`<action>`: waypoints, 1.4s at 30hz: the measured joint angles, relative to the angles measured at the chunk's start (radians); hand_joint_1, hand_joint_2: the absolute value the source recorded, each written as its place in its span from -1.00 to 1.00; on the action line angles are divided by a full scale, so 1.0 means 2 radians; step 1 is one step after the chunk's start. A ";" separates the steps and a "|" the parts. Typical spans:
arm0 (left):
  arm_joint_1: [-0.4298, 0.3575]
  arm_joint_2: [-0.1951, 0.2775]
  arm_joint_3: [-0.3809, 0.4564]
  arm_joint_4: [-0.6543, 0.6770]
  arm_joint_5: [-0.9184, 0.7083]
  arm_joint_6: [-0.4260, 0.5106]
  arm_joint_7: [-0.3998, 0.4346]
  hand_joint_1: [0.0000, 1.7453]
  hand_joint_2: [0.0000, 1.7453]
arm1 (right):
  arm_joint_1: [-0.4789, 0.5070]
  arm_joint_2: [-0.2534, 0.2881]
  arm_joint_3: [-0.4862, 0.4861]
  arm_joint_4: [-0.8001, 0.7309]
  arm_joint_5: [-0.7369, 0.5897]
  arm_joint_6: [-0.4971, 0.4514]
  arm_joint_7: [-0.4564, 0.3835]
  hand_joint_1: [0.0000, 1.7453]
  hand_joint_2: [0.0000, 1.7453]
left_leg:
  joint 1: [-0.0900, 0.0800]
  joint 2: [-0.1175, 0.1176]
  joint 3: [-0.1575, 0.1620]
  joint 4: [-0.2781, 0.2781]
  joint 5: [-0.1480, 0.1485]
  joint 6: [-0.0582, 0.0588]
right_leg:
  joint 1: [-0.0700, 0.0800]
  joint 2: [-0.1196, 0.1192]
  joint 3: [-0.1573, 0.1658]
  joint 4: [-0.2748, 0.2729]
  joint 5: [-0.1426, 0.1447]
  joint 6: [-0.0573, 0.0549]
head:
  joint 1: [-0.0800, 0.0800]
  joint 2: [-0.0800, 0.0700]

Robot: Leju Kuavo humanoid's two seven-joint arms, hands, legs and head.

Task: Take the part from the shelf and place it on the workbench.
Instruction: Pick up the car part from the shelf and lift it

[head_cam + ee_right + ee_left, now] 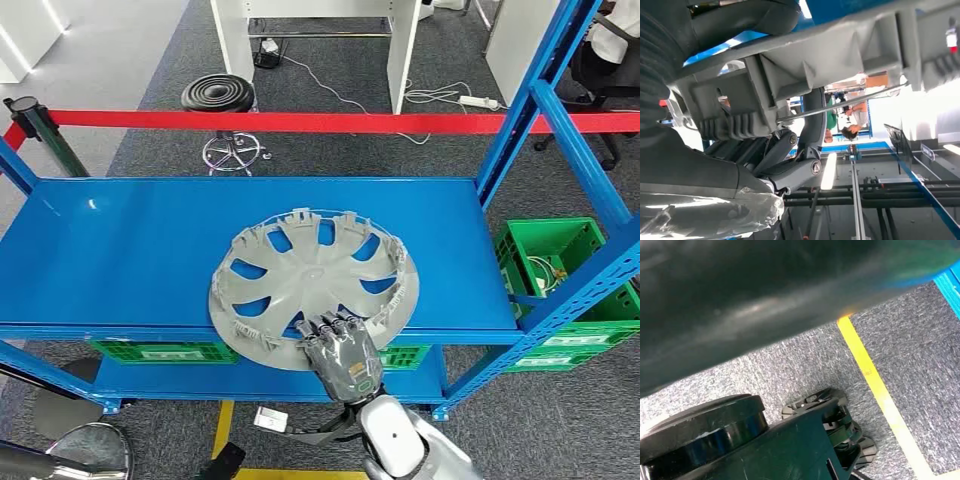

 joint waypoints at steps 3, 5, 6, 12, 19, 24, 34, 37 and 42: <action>0.000 0.000 0.000 0.000 0.000 0.000 0.000 -1.00 -1.00 | 0.000 -0.001 0.001 -0.002 0.000 0.000 0.000 1.00 1.00 | 0.000 0.000 0.000 0.000 0.000 0.000 | 0.000 0.000 0.000 0.000 0.000 0.000 | 0.000 0.000; 0.000 0.000 0.000 0.000 0.000 0.000 0.000 -1.00 -1.00 | 0.000 -0.002 0.001 -0.003 0.000 0.000 0.000 1.00 1.00 | 0.000 0.000 0.000 0.000 0.000 0.000 | 0.000 0.000 0.000 0.000 0.000 0.000 | 0.000 0.000; 0.000 0.000 0.000 0.000 0.000 0.000 0.000 -1.00 -1.00 | 0.000 -0.003 0.002 -0.004 0.000 0.000 0.000 1.00 1.00 | 0.000 0.000 0.000 0.000 0.000 0.000 | 0.000 0.000 0.000 0.000 0.000 0.000 | 0.000 0.000; 0.000 0.000 0.000 0.000 0.005 0.000 -0.002 -1.00 -1.00 | 0.003 -0.008 0.002 -0.049 0.000 0.000 -0.019 1.00 1.00 | 0.000 0.000 0.000 0.000 0.000 0.000 | 0.000 0.000 0.000 0.000 0.000 0.000 | 0.000 0.000; 0.001 0.000 -0.002 0.000 0.007 0.004 -0.005 -1.00 -1.00 | 0.020 -0.010 -0.013 -0.106 -0.001 0.000 -0.068 1.00 1.00 | 0.000 0.000 0.000 0.000 0.000 0.000 | 0.000 0.000 0.000 0.000 0.000 0.000 | 0.000 0.000; 0.002 0.000 -0.005 0.000 0.011 0.008 -0.006 -1.00 -1.00 | 0.035 -0.001 -0.032 -0.151 -0.001 0.000 -0.129 1.00 1.00 | 0.000 0.000 -0.001 0.000 0.000 0.000 | 0.000 0.000 0.000 0.000 0.000 0.000 | 0.000 0.000; 0.005 0.001 -0.012 0.000 0.019 0.017 -0.008 -1.00 1.00 | 0.060 0.046 -0.075 -0.252 -0.001 0.000 -0.220 1.00 1.00 | 0.000 0.000 -0.001 0.000 0.000 0.000 | 0.000 0.000 -0.001 0.000 0.000 0.000 | 0.000 0.000; 0.005 0.001 -0.012 0.000 0.019 0.017 -0.008 -1.00 1.00 | 0.065 0.052 -0.080 -0.269 -0.001 0.000 -0.225 1.00 1.00 | 0.000 0.000 -0.001 0.000 0.000 0.000 | 0.000 0.000 -0.001 0.000 0.000 0.000 | 0.000 0.000; 0.006 0.001 -0.014 0.000 0.015 0.016 -0.006 -1.00 1.00 | 0.069 0.056 -0.081 -0.284 -0.001 0.000 -0.221 1.00 1.00 | 0.000 0.000 -0.001 0.000 0.000 0.000 | 0.000 0.000 -0.001 0.000 0.000 0.000 | 0.000 0.000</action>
